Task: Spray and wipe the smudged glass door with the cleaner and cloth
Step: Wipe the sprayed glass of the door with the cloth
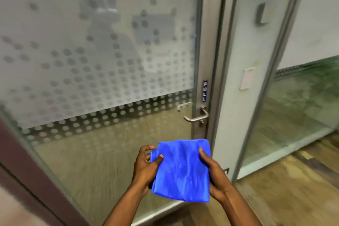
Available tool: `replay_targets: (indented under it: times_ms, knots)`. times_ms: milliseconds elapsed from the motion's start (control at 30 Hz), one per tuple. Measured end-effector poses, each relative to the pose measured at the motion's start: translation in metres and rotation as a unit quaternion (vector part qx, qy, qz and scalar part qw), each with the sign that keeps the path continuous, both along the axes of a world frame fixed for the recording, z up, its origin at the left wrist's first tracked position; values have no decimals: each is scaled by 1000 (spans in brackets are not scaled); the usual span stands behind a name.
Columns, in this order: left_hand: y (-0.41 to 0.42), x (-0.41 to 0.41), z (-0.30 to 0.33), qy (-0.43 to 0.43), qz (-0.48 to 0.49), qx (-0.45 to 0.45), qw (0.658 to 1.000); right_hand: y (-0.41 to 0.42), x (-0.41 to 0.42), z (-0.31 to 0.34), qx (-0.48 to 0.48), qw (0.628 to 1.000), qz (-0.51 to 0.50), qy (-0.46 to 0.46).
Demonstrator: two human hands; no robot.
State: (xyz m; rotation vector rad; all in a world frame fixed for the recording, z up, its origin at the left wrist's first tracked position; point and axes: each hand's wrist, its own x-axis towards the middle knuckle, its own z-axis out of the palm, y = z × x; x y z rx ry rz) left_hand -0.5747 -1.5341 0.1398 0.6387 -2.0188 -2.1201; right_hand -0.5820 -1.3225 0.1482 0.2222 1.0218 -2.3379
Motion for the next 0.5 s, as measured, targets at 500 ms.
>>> replay_targets:
  times_ms: [500]
  knots:
    - [291, -8, -40, -156, -257, 44, 953, 295, 76, -29, 240, 942, -230, 57]
